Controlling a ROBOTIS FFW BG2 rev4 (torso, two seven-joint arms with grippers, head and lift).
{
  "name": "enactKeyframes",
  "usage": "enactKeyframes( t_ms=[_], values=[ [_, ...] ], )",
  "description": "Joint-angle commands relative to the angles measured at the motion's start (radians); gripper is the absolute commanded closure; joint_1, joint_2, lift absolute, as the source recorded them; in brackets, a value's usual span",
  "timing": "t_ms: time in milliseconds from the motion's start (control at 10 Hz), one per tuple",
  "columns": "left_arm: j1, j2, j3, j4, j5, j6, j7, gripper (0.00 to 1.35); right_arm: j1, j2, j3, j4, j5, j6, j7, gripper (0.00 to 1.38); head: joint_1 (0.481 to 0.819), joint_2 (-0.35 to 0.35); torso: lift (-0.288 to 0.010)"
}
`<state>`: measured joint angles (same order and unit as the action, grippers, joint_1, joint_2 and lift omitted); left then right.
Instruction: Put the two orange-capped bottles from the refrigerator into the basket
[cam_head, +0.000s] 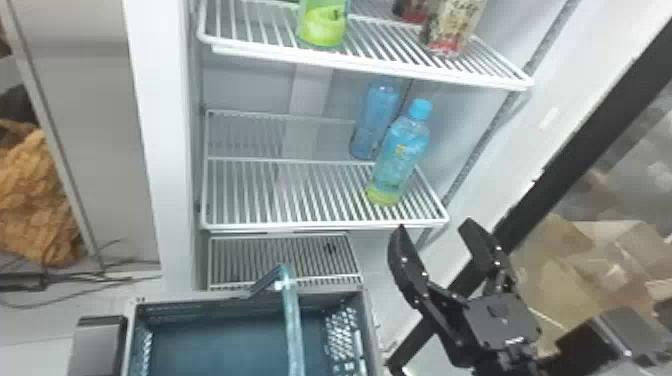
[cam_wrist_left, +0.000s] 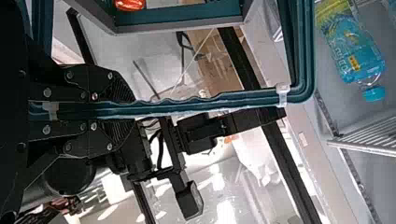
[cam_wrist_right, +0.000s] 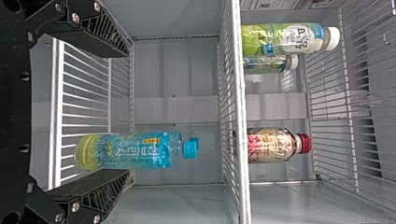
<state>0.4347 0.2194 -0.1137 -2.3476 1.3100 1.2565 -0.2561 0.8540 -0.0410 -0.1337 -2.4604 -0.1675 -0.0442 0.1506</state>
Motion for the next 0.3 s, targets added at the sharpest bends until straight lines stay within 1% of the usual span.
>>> enactKeyframes(
  t_ms=[0, 200],
  values=[
    [0.000, 0.000, 0.002, 0.000, 0.000, 0.000, 0.000, 1.19, 0.000, 0.000, 0.000, 0.000, -0.002, 0.000, 0.001, 0.19, 0.695, -0.350, -0.288],
    [0.002, 0.000, 0.002, 0.000, 0.000, 0.000, 0.000, 1.19, 0.000, 0.000, 0.000, 0.000, -0.002, 0.000, 0.001, 0.19, 0.695, -0.350, -0.288]
  ],
)
